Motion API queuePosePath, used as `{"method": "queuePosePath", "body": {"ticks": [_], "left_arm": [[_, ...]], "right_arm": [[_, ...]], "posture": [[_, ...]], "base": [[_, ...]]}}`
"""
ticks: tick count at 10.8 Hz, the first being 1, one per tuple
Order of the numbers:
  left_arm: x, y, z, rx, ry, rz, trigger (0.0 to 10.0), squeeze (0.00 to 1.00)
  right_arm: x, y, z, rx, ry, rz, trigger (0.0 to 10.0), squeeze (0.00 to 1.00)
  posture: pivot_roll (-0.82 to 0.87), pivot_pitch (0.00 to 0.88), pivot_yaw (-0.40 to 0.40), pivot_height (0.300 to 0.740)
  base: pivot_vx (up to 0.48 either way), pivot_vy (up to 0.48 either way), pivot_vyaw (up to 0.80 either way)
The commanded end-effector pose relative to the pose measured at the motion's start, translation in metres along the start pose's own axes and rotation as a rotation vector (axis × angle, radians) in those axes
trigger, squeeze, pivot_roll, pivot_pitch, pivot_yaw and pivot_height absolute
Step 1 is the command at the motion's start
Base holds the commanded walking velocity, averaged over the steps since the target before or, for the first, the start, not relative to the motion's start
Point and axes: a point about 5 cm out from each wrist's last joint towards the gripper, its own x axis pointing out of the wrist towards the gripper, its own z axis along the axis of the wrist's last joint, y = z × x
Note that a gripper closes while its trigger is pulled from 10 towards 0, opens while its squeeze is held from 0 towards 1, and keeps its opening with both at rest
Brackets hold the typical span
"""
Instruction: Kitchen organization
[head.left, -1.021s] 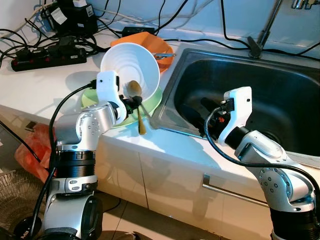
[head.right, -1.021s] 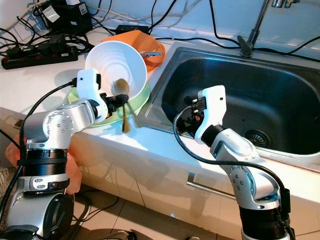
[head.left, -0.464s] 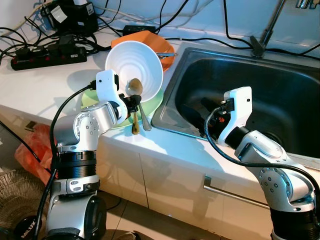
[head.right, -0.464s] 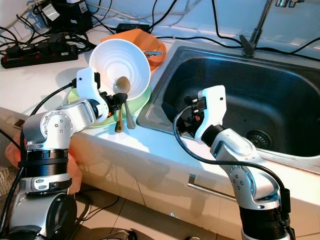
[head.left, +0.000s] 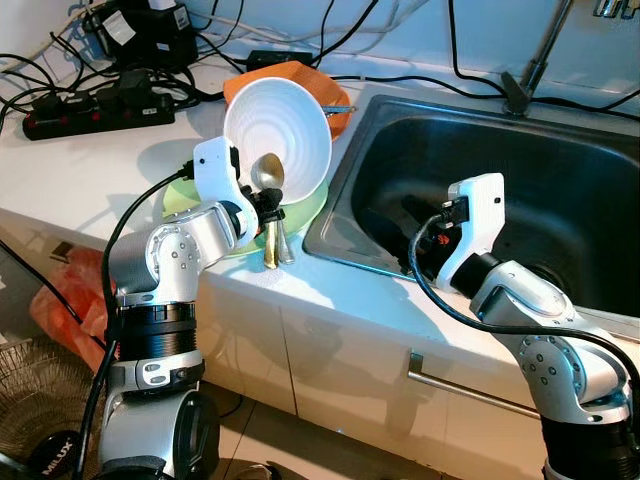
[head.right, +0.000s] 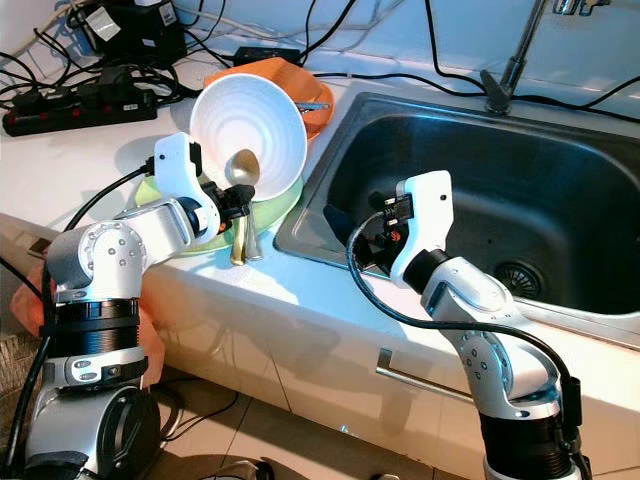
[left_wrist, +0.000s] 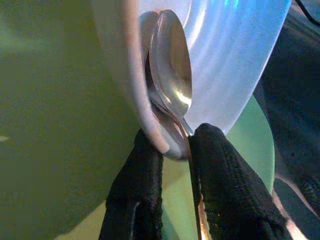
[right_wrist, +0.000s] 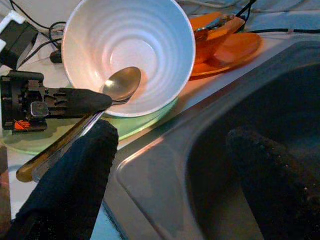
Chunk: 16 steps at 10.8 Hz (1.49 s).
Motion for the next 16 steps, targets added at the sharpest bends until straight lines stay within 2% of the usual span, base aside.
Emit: {"method": "queuePosePath", "body": {"ticks": [1, 4, 9, 13, 16], "left_arm": [[0.005, 0.013, -0.029, -0.013, 0.152, 0.086, 0.0, 0.00], [0.003, 0.007, -0.028, -0.031, 0.139, 0.055, 0.0, 0.00], [-0.002, -0.012, -0.013, 0.013, 0.048, -0.005, 0.0, 0.00], [-0.003, -0.011, -0.011, -0.046, 0.035, 0.014, 0.0, 0.00], [-0.007, -0.030, -0.004, -0.041, -0.011, -0.068, 0.0, 0.00]], "right_arm": [[-0.001, -0.002, 0.002, -0.005, -0.004, -0.012, 10.0, 0.00], [-0.001, -0.002, 0.002, -0.006, -0.007, -0.014, 10.0, 0.00], [-0.001, -0.002, 0.002, -0.005, -0.009, -0.018, 10.0, 0.00], [-0.001, -0.003, 0.001, -0.003, -0.007, -0.023, 10.0, 0.00], [-0.001, -0.004, 0.002, -0.005, -0.007, -0.024, 10.0, 0.00]], "posture": [[0.07, 0.090, 0.040, 0.740], [0.07, 0.086, 0.041, 0.740], [0.07, 0.087, 0.040, 0.740], [0.07, 0.088, 0.040, 0.740], [0.07, 0.087, 0.035, 0.740]], "base": [[0.000, 0.000, 0.00], [0.000, 0.000, 0.00], [0.000, 0.000, 0.00], [0.000, 0.000, 0.00], [0.000, 0.000, 0.00]]}}
